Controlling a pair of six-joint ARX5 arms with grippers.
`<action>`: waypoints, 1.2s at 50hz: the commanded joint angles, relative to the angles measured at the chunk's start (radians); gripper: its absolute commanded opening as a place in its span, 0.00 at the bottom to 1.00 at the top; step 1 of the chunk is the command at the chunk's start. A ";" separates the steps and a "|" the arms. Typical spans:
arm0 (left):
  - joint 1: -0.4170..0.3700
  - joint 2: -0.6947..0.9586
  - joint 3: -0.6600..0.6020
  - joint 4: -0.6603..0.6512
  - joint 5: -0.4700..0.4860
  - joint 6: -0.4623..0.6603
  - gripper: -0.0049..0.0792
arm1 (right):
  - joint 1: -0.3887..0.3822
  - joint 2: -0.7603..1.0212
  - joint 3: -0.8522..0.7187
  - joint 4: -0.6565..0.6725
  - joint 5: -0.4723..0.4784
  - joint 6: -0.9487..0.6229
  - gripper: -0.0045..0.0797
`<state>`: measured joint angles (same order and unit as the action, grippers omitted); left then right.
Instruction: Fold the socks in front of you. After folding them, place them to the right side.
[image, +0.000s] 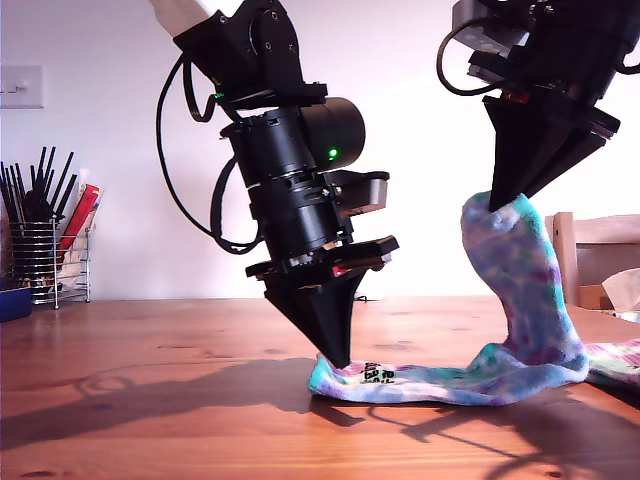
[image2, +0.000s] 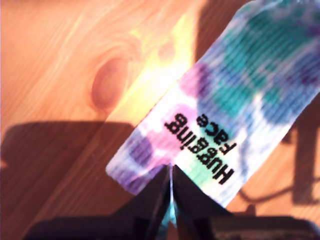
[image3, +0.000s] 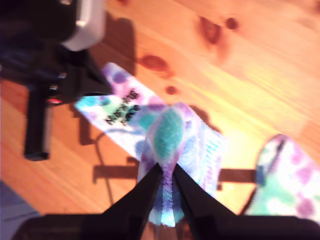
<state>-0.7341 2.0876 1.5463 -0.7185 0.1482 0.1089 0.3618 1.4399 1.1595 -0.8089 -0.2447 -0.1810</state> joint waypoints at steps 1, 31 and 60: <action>0.000 0.006 -0.028 0.021 0.000 0.004 0.03 | 0.005 -0.005 0.021 0.006 -0.016 0.004 0.04; 0.004 0.037 -0.154 0.171 0.053 0.014 0.03 | 0.041 -0.005 0.021 0.064 -0.103 0.039 0.04; -0.030 0.054 -0.154 0.242 0.159 -0.059 0.03 | 0.172 0.058 0.021 0.184 -0.123 0.106 0.04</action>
<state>-0.7582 2.0914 1.4246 -0.4835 0.2958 0.0620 0.5190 1.4586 1.1633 -0.6350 -0.3603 -0.0780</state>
